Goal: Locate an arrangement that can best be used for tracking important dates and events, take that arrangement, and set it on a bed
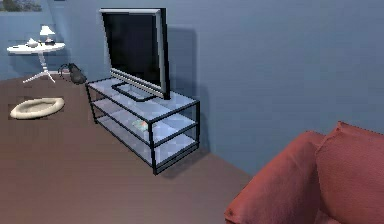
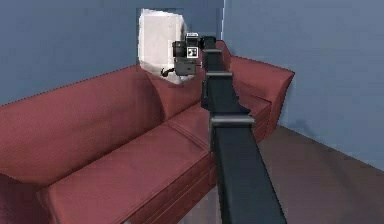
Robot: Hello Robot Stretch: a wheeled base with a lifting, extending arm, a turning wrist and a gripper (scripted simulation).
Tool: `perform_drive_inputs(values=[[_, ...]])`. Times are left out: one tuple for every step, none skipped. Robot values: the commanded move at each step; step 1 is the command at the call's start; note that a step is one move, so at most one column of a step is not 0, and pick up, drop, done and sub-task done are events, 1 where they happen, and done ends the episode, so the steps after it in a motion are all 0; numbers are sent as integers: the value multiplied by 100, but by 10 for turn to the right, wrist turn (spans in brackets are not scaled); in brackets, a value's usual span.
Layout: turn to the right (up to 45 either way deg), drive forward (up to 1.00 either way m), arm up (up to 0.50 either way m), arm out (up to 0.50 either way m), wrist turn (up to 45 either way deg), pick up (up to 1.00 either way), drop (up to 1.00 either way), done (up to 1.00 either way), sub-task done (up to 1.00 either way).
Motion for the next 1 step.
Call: perform_drive_inputs(values=[[0,0,2,0,0,0,0,0,0]])
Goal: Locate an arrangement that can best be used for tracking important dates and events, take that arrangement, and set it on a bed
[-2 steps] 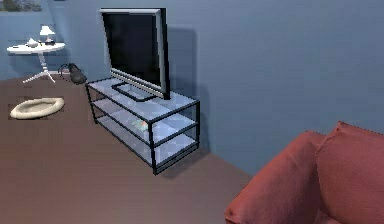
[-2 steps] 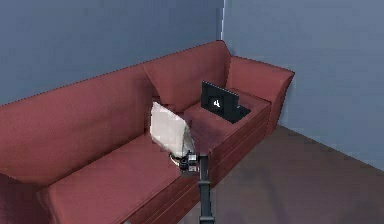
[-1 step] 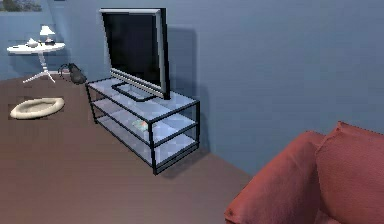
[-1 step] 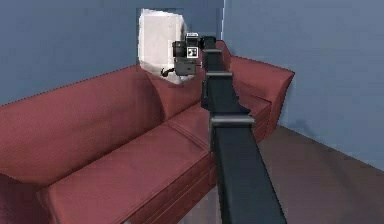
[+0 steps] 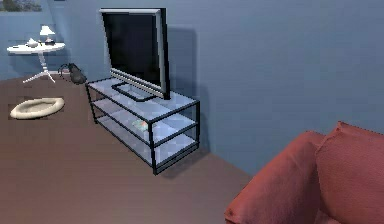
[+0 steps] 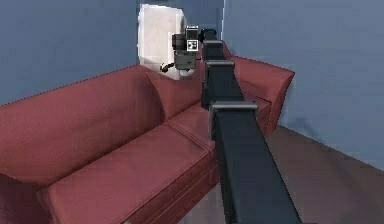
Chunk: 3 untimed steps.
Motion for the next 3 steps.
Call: perform_drive_inputs(values=[[0,0,0,0,-450,0,0,0,0],[0,0,0,0,-450,0,0,0,0],[0,0,0,0,-300,0,0,0,0]])
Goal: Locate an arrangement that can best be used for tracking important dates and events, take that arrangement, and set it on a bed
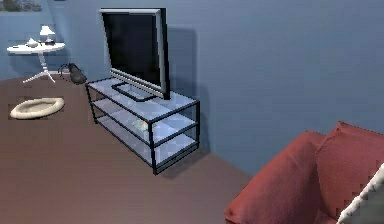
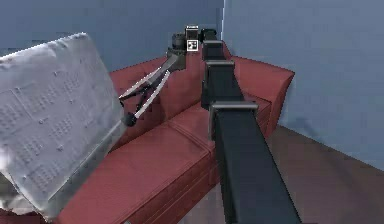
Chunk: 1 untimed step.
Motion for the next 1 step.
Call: perform_drive_inputs(values=[[0,0,0,-48,0,0,0,0,0]])
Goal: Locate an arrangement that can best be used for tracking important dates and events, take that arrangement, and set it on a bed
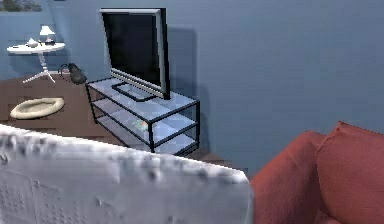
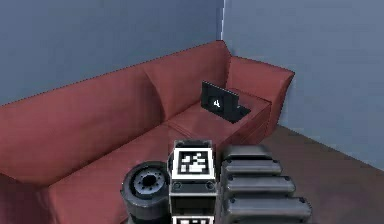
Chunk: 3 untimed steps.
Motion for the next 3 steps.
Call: perform_drive_inputs(values=[[-450,0,0,0,0,0,0,0,0],[-450,0,0,0,0,0,0,0,0],[-300,0,0,0,0,0,0,0,0]])
